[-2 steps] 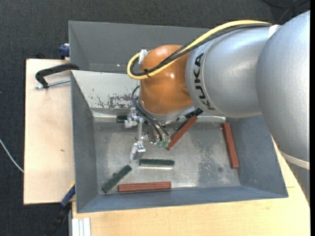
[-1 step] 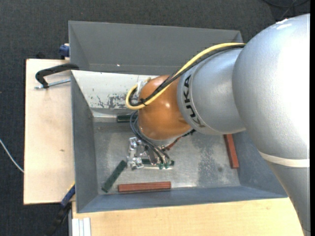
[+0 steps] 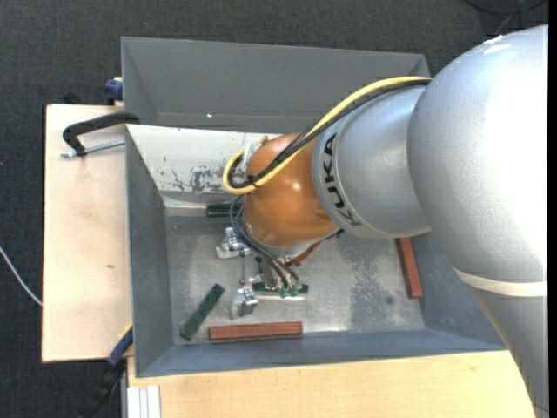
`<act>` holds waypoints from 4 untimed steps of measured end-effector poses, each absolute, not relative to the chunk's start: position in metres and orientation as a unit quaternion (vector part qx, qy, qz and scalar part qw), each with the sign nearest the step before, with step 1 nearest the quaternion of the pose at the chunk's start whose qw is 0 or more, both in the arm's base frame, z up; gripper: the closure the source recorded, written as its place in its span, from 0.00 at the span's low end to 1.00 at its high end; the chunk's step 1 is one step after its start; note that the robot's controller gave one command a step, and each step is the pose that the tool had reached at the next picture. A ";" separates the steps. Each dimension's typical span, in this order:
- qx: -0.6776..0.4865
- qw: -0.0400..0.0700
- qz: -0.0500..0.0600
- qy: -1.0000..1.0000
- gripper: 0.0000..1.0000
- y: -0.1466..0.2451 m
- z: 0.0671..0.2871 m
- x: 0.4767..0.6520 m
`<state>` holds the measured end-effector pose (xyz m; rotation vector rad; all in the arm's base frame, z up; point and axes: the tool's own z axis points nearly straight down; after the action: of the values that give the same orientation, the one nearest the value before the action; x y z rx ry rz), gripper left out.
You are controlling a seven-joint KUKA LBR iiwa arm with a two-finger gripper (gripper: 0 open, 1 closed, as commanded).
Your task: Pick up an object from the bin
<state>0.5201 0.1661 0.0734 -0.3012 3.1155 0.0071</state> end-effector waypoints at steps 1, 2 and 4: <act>-0.096 0.006 0.002 0.995 0.00 0.166 0.073 0.520; -0.171 0.003 0.000 0.985 0.00 0.185 0.074 0.515; -0.302 -0.001 -0.001 0.953 1.00 0.224 0.076 0.511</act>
Offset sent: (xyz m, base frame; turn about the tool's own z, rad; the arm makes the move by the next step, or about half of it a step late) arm -0.0124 0.0452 0.0023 -0.3267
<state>0.5110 0.2235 0.0756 -0.9480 2.9976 -0.0016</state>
